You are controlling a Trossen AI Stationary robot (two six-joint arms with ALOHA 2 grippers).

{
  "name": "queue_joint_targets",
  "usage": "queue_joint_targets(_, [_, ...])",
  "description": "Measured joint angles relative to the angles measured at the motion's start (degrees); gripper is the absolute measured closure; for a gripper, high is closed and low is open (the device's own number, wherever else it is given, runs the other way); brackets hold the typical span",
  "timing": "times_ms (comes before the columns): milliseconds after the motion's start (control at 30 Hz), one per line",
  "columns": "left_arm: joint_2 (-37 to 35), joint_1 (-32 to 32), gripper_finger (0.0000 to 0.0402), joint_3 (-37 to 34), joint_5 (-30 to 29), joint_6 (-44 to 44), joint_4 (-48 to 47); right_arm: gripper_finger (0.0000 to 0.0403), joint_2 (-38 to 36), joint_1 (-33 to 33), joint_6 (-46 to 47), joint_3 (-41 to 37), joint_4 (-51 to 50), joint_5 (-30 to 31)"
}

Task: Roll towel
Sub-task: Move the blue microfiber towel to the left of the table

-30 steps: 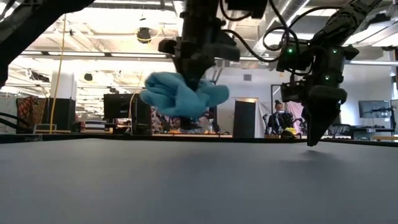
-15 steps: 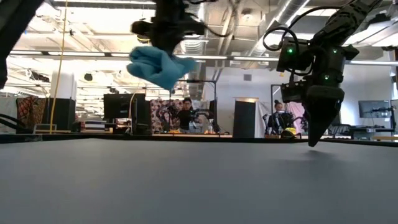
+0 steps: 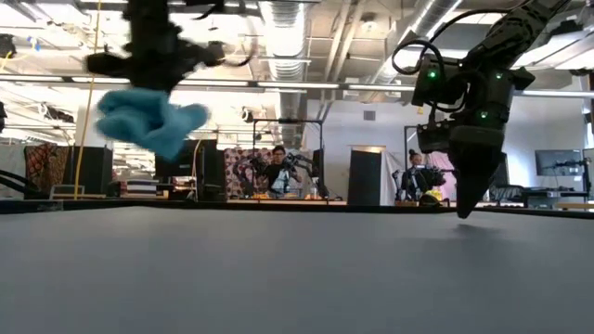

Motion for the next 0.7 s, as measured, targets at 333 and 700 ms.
queue_joint_targets(333, [-15.4,-2.0,0.0393,-24.4,2.2,-10.7,8.5,0.0149,0.0,0.0,7.7,0.0,1.2,-0.1])
queue_joint_targets(700, [-19.1,-3.5,0.0393,-34.7,3.8,-10.1,14.9,0.0149,0.0,0.5,19.2,0.0,5.5,-0.1])
